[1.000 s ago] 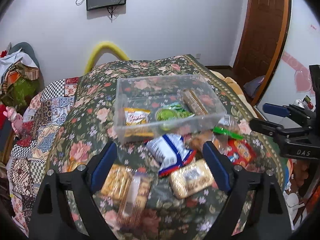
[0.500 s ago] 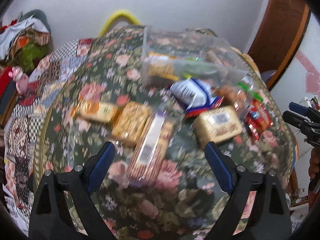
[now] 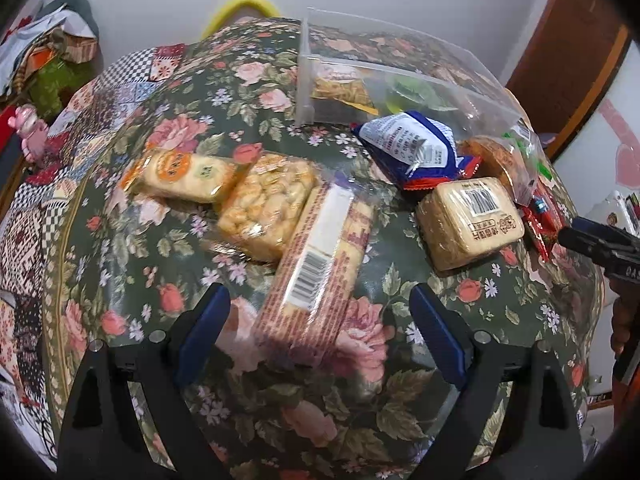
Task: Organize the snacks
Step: 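Withdraw both tools and reach the left tool to the long biscuit pack while the right reaches the red bag, then grasp the long barcoded biscuit pack with the left tool while the right tool grasps the red snack bag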
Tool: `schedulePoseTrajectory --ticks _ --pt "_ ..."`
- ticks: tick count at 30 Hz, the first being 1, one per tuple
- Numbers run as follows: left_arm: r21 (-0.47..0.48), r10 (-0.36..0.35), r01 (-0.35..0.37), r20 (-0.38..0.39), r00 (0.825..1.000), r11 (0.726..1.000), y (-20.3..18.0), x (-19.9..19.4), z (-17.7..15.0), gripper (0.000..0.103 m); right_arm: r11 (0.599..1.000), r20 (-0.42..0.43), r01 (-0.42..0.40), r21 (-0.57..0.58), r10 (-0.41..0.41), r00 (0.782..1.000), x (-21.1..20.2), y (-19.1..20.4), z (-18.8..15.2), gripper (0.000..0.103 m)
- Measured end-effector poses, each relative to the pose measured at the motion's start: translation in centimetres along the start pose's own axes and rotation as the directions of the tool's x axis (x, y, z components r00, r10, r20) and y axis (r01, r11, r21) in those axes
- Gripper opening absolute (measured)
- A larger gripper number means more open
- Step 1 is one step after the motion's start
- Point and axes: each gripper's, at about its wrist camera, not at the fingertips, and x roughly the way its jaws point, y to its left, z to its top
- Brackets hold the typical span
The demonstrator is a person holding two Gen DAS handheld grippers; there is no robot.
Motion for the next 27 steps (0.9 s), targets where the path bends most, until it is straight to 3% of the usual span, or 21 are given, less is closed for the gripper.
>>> schedulePoseTrajectory --ticks 8,14,17,20,24,27 --pt "0.015 -0.005 0.006 -0.049 0.999 1.0 -0.7 2.9 0.4 0.083 1.0 -0.03 -0.003 -0.009 0.002 1.0 1.9 -0.1 0.7 0.096" --pt "0.031 0.0 0.001 -0.031 1.0 1.0 -1.2 3.6 0.4 0.075 1.0 -0.016 -0.002 -0.012 0.002 1.0 2.7 -0.1 1.3 0.101" --pt "0.036 -0.013 0.014 -0.022 1.0 0.999 -1.5 3.5 0.4 0.066 1.0 -0.009 -0.02 0.007 0.021 1.0 3.0 -0.4 1.5 0.103" --pt "0.046 -0.036 0.036 -0.017 0.999 0.998 -1.8 3.3 0.4 0.046 1.0 0.003 -0.02 0.0 0.02 1.0 2.9 -0.3 1.5 0.098" --pt "0.051 -0.024 0.024 -0.013 1.0 0.998 -2.2 3.2 0.3 0.045 0.999 0.017 -0.019 -0.039 0.02 1.0 2.3 0.2 1.4 0.079" --pt "0.039 -0.027 0.028 -0.017 0.999 0.999 -2.2 3.0 0.2 0.045 0.998 0.028 -0.003 -0.065 0.005 1.0 1.9 0.8 1.3 0.07"
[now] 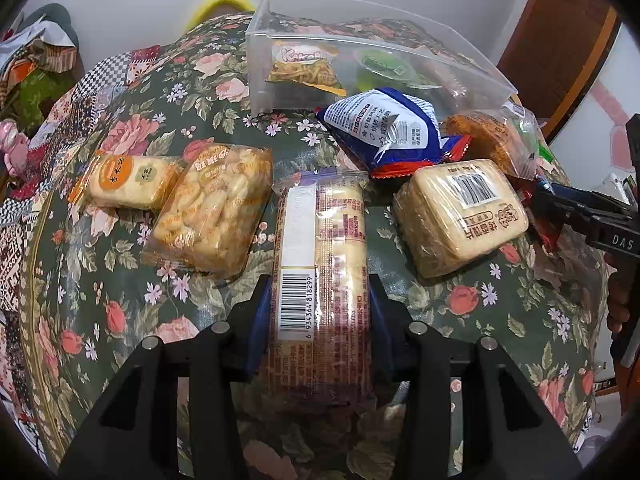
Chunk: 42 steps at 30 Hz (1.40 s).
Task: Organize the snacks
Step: 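Grasp the long barcoded biscuit pack with the left tool while the right tool grasps the red snack bag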
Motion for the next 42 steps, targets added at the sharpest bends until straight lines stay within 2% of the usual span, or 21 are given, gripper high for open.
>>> schedulePoseTrajectory --ticks 1,8,9,11,12,14,16,17,18,19,20,21,24,27,29,35,38,40,42 --pt "-0.002 0.0 0.0 0.0 1.0 1.0 -0.2 -0.2 -0.2 0.045 1.0 0.006 0.002 -0.008 -0.002 1.0 -0.2 0.2 -0.1 0.068" --pt "0.004 0.001 -0.001 0.018 1.0 1.0 -0.7 -2.0 -1.1 0.045 1.0 0.009 -0.005 -0.006 0.005 1.0 -0.8 0.5 -0.5 0.065" --pt "0.003 0.0 0.0 0.024 1.0 1.0 -0.7 -2.4 -1.2 0.045 1.0 0.014 -0.019 -0.014 0.019 1.0 -1.2 0.7 -0.6 0.043" --pt "0.001 -0.001 0.001 0.035 0.999 1.0 -0.7 -3.0 -1.1 0.045 0.999 0.017 -0.02 -0.028 0.02 1.0 -2.0 1.1 -0.4 0.029" --pt "0.002 -0.002 0.002 0.04 0.999 1.0 -0.8 -3.4 -1.1 0.045 0.999 0.013 -0.032 -0.032 0.032 0.999 -2.2 1.3 -0.4 0.025" --pt "0.005 0.0 0.0 0.053 0.999 1.0 -1.0 -4.0 -1.1 0.045 0.998 -0.01 -0.053 -0.028 0.053 0.999 -2.1 1.4 -0.3 0.025" --pt "0.009 0.002 -0.002 0.065 0.998 1.0 -1.2 -4.6 -1.1 0.045 0.998 -0.028 -0.063 0.001 0.063 0.998 -1.9 1.0 -0.4 0.028" --pt "0.01 0.0 -0.001 0.068 0.998 1.0 -1.3 -4.8 -1.0 0.045 0.998 -0.03 -0.055 0.021 0.056 0.998 -1.9 0.7 -0.5 0.04" --pt "0.011 -0.003 0.002 0.071 0.997 1.0 -1.4 -5.0 -1.1 0.045 0.998 -0.022 -0.047 0.039 0.048 0.999 -1.9 0.4 -0.6 0.06" --pt "0.014 -0.004 0.003 0.073 0.997 1.0 -1.5 -5.2 -1.2 0.045 0.998 -0.01 -0.038 0.058 0.039 0.999 -2.0 -0.1 -0.7 0.072" --pt "0.017 -0.003 0.002 0.074 0.997 1.0 -1.5 -5.4 -1.2 0.045 0.997 -0.005 -0.033 0.069 0.034 0.999 -1.9 -0.5 -0.7 0.091" --pt "0.019 -0.001 0.0 0.074 0.997 1.0 -1.6 -5.5 -1.2 0.045 0.997 -0.001 -0.033 0.074 0.034 0.999 -1.9 -0.9 -0.7 0.097" --pt "0.019 0.0 -0.001 0.074 0.997 1.0 -1.6 -5.7 -1.3 0.045 0.997 -0.033 -0.03 0.076 0.033 0.999 -0.8 -1.9 -0.3 0.098" --pt "0.008 -0.004 0.004 0.072 0.997 1.0 -1.5 -5.6 -1.3 0.045 0.992 -0.075 -0.071 0.1 0.079 0.994 0.7 -2.7 0.2 0.1" --pt "0.003 -0.006 0.005 0.068 0.998 1.0 -1.5 -5.5 -1.3 0.045 0.993 -0.071 -0.076 0.093 0.083 0.994 1.3 -2.8 0.5 0.103" --pt "-0.001 -0.004 0.004 0.054 0.999 1.0 -1.6 -4.7 -1.0 0.045 0.998 -0.07 -0.063 0.019 0.064 0.995 2.5 -1.6 1.2 0.103" --pt "-0.01 -0.013 0.013 0.052 0.999 1.0 -1.6 -4.5 -0.8 0.045 0.999 -0.063 -0.009 -0.032 0.007 0.998 3.2 -0.7 1.0 0.103" --pt "-0.011 -0.014 0.015 0.053 0.998 1.0 -1.6 -4.4 -0.8 0.045 0.998 -0.053 0.019 -0.06 -0.022 0.998 3.2 -0.3 0.9 0.099" --pt "-0.009 -0.013 0.014 0.054 0.998 1.0 -1.7 -4.5 -0.8 0.045 0.999 -0.047 0.014 -0.04 -0.016 0.999 2.8 -0.6 0.9 0.087"
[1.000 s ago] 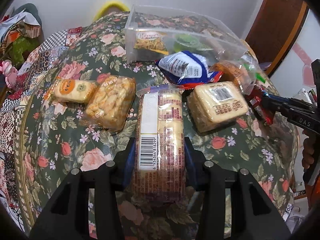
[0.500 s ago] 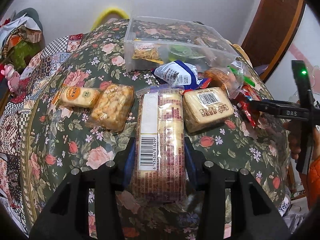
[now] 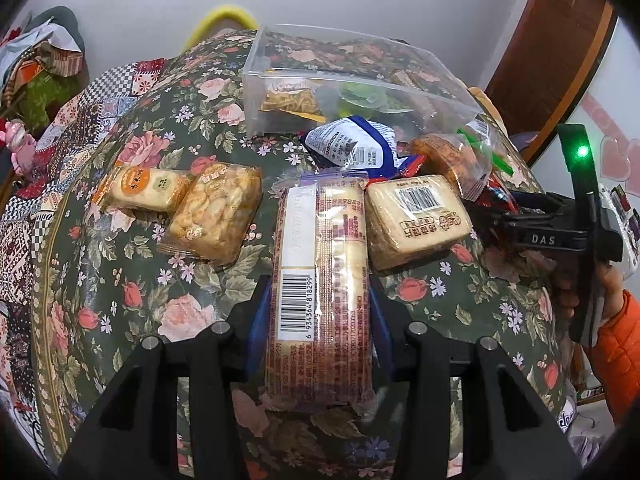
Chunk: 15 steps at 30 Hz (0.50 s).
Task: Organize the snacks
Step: 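Grasp the long barcoded biscuit pack with the left tool while the right tool grasps the red snack bag, then carry the biscuit pack and red bag over the clear box and release both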
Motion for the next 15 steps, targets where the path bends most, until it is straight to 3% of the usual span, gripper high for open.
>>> schedulePoseTrajectory --ticks 3,15 --pt "-0.001 -0.003 0.003 0.002 1.0 1.0 -0.1 -0.2 0.0 0.045 0.998 0.004 -0.038 0.048 0.038 0.999 -0.6 -1.1 0.0 0.075" --pt "0.007 -0.006 0.006 0.07 0.998 1.0 -0.6 -3.1 1.1 0.045 0.997 0.015 -0.056 0.057 0.055 0.998 -4.0 0.0 -2.4 0.074"
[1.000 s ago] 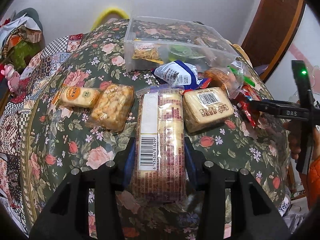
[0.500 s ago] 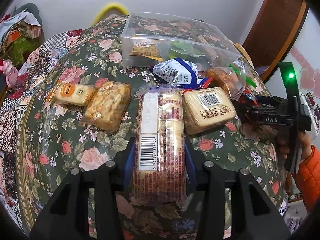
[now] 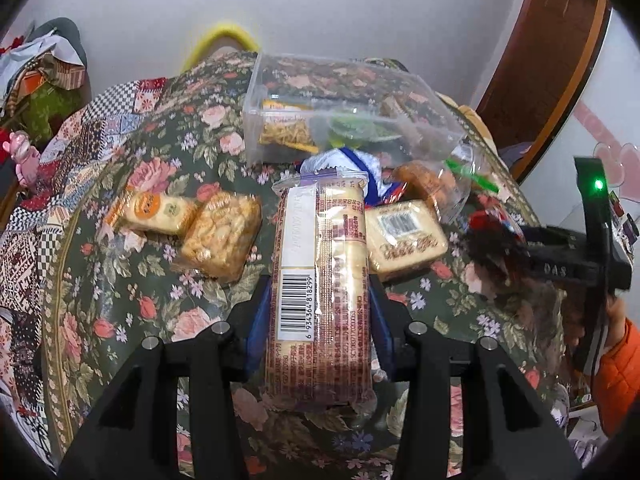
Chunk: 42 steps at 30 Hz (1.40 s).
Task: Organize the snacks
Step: 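Carry the biscuit pack and red bag over the clear box and release both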
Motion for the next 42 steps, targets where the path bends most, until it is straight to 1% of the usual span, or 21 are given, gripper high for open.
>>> schedulePoseTrajectory --ticks 3,6,9,12,15,21,30,40,42 --pt "0.004 0.002 -0.002 0.025 1.0 1.0 -0.2 -0.7 0.7 0.045 1.0 0.03 0.0 -0.012 0.001 1.0 -1.6 0.6 0.0 0.074" --pt "0.002 -0.002 0.002 0.046 0.999 1.0 -0.5 -1.2 1.7 0.045 0.999 0.077 0.005 -0.032 -0.003 0.997 -3.4 1.3 0.8 0.075" --pt "0.004 -0.004 0.004 0.069 0.998 1.0 -0.6 -1.4 2.8 0.045 0.999 0.132 -0.004 -0.05 0.011 0.991 -5.2 2.1 2.0 0.075" --pt "0.011 -0.001 0.0 0.09 0.996 1.0 -0.9 -1.5 4.0 0.045 0.998 0.172 -0.013 -0.061 0.023 0.985 -6.1 2.7 3.7 0.075" --pt "0.016 -0.001 -0.001 0.112 0.994 1.0 -1.2 -1.5 5.3 0.045 0.997 0.206 -0.023 -0.067 0.036 0.978 -6.5 3.2 5.4 0.075" --pt "0.031 0.004 -0.009 0.143 0.99 0.999 -1.6 -0.9 8.1 0.045 0.996 0.244 -0.022 -0.084 0.042 0.969 -6.0 4.3 8.3 0.075" --pt "0.035 0.017 -0.023 0.162 0.987 0.999 -1.3 1.6 12.2 0.045 0.996 0.259 -0.012 -0.088 0.035 0.965 -4.3 5.2 11.4 0.075" --pt "0.03 0.037 -0.041 0.15 0.988 0.999 -0.2 5.8 15.7 0.045 0.998 0.215 -0.013 -0.066 0.027 0.976 -0.4 4.9 14.9 0.075" --pt "0.019 0.029 -0.032 0.136 0.99 0.999 0.2 6.9 16.4 0.045 0.998 0.201 -0.011 -0.061 0.023 0.979 0.5 4.9 15.4 0.075"
